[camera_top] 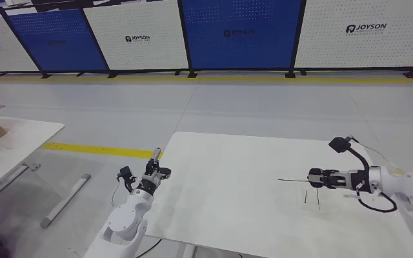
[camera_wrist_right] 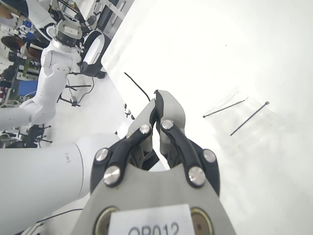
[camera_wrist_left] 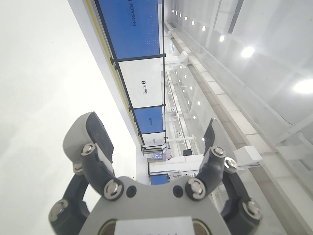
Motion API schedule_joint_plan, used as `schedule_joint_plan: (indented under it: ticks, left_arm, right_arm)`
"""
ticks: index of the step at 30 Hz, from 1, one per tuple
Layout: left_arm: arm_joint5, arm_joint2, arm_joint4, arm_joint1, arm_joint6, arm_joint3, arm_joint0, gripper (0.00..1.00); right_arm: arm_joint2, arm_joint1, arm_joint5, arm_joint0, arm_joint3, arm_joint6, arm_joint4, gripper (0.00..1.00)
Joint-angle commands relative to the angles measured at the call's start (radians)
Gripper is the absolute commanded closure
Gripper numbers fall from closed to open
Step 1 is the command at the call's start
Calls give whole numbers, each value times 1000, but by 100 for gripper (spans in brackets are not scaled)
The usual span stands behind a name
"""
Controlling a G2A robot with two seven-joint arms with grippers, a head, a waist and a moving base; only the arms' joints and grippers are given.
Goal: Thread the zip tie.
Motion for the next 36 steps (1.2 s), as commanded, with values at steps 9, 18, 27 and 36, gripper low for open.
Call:
schedule_joint_plan:
  ticks: [9,18,27,36]
  left_arm:
    - [0,0,0,0,0,0,0,0]
    - [0,0,0,0,0,0,0,0]
    - [0,0,0,0,0,0,0,0]
    - [0,0,0,0,0,0,0,0]
  right_arm:
    - [-116,-35,-26,80,79,-15,60,100]
    - [-116,-35,-26,80,79,-15,60,100]
    - [-172,-55,-26,108,59,-114,7,100]
    - [-304,-75,-26,153,18,-318,-222,100]
